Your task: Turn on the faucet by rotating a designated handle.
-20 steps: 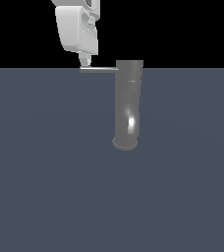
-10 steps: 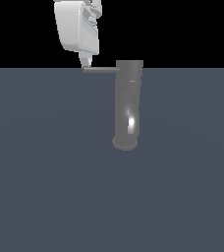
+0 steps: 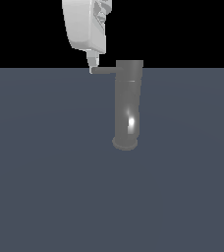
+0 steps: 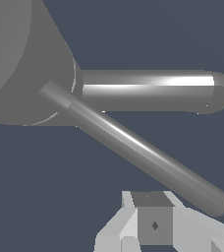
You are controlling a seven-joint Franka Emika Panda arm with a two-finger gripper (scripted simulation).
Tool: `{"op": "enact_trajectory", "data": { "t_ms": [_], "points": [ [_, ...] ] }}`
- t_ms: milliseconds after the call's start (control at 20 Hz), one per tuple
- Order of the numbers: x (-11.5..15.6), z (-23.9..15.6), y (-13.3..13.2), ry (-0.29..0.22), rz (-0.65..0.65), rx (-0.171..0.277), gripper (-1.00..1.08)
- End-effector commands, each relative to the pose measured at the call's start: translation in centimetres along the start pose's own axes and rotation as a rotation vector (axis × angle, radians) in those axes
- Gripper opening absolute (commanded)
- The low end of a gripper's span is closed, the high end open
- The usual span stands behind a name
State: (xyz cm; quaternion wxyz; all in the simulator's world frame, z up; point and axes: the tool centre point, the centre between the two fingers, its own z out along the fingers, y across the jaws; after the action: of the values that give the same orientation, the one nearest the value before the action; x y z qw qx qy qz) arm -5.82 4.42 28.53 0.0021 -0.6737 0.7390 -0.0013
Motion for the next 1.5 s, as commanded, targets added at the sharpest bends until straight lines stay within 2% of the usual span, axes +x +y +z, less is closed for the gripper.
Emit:
{"op": "enact_trajectory", "data": {
  "t_ms": [0, 550, 650, 1450],
  "points": [
    [1.4, 0.0, 0.7, 0.001, 0.011, -0.003, -1.0],
    [4.5, 0.0, 3.7, 0.001, 0.01, -0.004, -1.0],
    [3.8, 0.0, 3.4, 0.002, 0.002, -0.002, -1.0],
    [13.6, 0.0, 3.0, 0.001, 0.009, -0.004, -1.0]
  ]
}}
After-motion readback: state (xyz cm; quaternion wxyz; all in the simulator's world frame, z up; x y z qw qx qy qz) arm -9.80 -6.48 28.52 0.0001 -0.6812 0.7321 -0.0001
